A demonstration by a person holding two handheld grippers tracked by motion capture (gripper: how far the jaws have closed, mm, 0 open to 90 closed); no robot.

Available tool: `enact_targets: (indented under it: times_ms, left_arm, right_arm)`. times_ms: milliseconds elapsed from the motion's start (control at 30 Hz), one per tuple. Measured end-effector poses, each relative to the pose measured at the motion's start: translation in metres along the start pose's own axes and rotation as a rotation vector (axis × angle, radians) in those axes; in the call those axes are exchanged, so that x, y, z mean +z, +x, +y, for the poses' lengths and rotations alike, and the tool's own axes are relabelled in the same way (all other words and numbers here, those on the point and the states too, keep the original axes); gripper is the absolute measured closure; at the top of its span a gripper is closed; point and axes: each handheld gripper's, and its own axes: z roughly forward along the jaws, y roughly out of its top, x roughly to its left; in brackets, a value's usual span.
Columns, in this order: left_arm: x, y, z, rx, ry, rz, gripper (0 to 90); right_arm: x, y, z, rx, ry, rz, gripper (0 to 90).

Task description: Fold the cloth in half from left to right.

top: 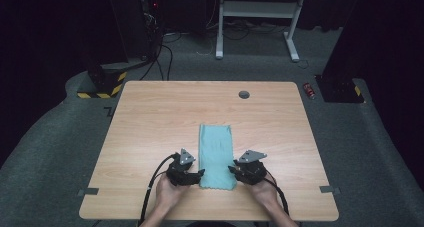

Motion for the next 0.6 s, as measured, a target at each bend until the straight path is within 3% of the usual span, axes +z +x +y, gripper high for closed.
enact_targets:
  times_ms: [67, 167, 600]
  left_arm:
    - [-0.001, -0.007, -0.001, 0.017, -0.001, -0.011, 38.2]
    - [0.001, -0.015, -0.006, 0.064, 0.033, 0.02, 37.5]
    - [-0.013, -0.012, -0.024, 0.048, 0.003, 0.035, 37.1]
  right_arm:
    - [0.0, 0.0, 0.001, 0.007, 0.007, 0.003, 64.2]
    - [0.0, -0.001, 0.001, 0.008, 0.009, 0.003, 63.8]
    - [0.001, -0.004, 0.001, 0.016, 0.007, 0.015, 62.0]
